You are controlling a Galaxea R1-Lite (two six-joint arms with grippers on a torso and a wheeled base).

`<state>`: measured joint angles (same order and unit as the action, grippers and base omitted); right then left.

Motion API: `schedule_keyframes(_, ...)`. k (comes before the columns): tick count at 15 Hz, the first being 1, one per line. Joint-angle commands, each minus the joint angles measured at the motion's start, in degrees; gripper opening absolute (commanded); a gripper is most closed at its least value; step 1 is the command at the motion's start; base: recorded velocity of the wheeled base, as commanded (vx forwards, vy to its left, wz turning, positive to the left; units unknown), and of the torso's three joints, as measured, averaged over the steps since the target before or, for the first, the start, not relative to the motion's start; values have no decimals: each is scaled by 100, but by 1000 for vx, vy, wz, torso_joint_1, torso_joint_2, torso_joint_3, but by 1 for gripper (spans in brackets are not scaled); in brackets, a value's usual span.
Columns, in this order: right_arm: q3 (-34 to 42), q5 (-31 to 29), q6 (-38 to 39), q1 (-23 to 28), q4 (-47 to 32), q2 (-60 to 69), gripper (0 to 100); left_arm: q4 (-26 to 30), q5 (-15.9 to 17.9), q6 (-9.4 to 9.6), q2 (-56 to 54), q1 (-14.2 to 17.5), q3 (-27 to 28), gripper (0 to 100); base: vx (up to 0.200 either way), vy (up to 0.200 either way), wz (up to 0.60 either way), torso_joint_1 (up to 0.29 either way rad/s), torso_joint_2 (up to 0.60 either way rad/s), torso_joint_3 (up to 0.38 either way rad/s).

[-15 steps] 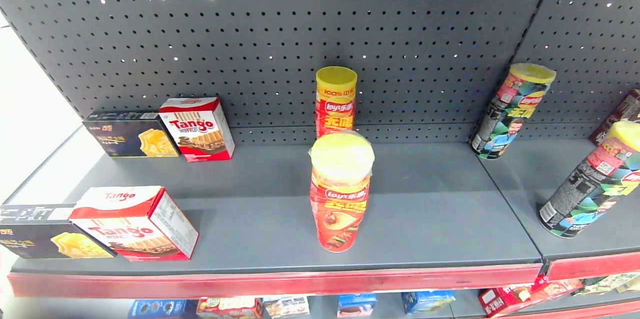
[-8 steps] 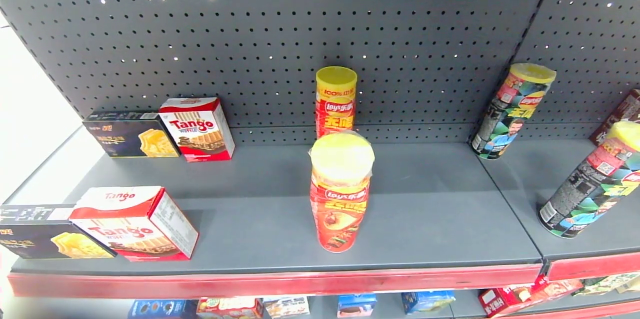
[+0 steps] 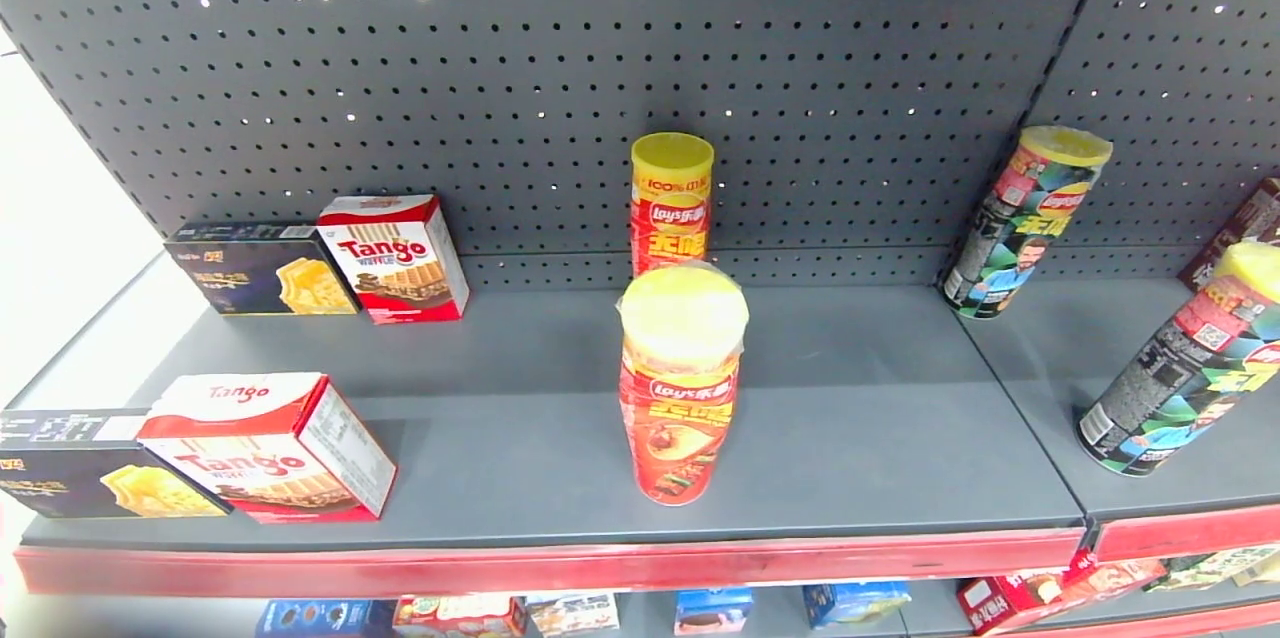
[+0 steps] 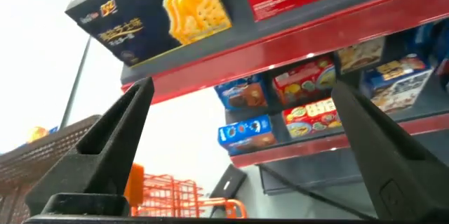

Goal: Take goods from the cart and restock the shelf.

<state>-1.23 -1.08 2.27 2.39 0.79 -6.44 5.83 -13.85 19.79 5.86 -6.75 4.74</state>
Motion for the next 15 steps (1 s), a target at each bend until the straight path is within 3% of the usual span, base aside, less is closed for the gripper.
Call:
schedule_keyframes(1, -9, 275, -42, -230, -18, 151, 100, 6, 31, -1, 143, 535, 9, 100, 0, 0, 0, 0, 0, 0)
schedule_keyframes(4, 18, -630, 72, 60, 53, 160, 100, 6, 31, -54, -164, 544, 9, 100, 0, 0, 0, 0, 0, 0)
schedule_keyframes(6, 18, -67, -42, -274, 26, 644, 100, 6, 58, -230, -208, 544, 0, 100, 0, 0, 0, 0, 0, 0)
schedule_keyframes(8, 123, -384, 46, -239, 176, 644, 100, -3, 190, -379, -208, 544, -8, 100, 0, 0, 0, 0, 0, 0)
schedule_keyframes(9, 123, -269, 2, -248, -44, 644, 100, -3, 286, -379, -208, 544, -8, 100, 0, 0, 0, 0, 0, 0)
schedule_keyframes(10, 106, 144, -429, -248, -150, 644, 100, -3, 506, -379, -217, 544, -8, 100, 0, 0, 0, 0, 0, 0)
schedule_keyframes(12, 114, 108, -183, -239, -114, 644, 100, 6, 1148, -405, -217, 544, -17, 100, 0, 0, 0, 0, 0, 0)
schedule_keyframes(15, 114, 126, -200, -239, -106, 644, 100, -82, 1297, -528, -560, 658, -140, 100, 0, 0, 0, 0, 0, 0)
